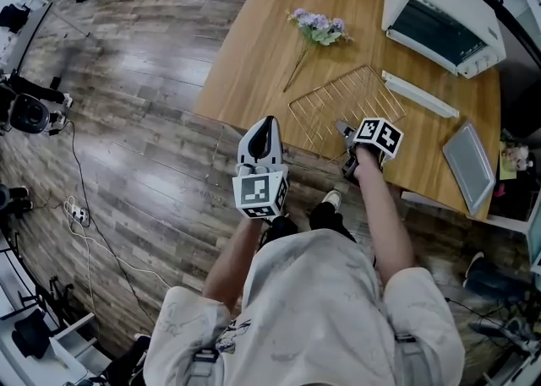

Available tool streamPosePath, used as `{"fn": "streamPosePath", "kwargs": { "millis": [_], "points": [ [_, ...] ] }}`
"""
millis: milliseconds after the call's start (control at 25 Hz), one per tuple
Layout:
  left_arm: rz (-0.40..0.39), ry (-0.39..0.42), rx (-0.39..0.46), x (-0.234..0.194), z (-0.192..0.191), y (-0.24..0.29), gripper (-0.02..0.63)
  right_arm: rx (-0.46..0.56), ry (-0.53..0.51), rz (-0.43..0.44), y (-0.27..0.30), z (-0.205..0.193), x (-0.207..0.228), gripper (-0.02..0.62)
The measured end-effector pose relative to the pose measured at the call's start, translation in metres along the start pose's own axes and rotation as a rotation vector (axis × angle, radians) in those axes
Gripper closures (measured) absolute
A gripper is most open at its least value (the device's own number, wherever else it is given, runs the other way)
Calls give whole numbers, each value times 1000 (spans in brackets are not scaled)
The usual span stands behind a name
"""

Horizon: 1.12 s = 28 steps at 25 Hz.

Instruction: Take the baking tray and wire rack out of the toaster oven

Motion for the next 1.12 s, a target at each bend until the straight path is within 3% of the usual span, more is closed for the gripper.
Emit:
{"fn": "streamPosePath", "kwargs": {
  "millis": [200, 360, 800, 1120],
  "points": [
    [-12, -6, 2, 1, -1, 1, 591, -57, -231, -56, -2, -12, 1, 130],
    [-29, -6, 3, 5, -1, 5, 591, -34, -333, -105, -12, -16, 9, 129],
    [-114, 27, -23, 21, 3, 22, 591, 108, -286, -42, -54, -15, 23, 130],
    [-212, 43, -59, 49, 0, 47, 591, 269, -245, -50, -90, -5, 51, 130]
  ]
}}
Point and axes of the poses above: the fingertips, and each gripper's own axes: y forward along the fingers, x to its right, z out of its top, the point moved 8 cm from there along -y, backward along the fingers, and after that the axes turned 1 degree about y, right-handed, at the moved point
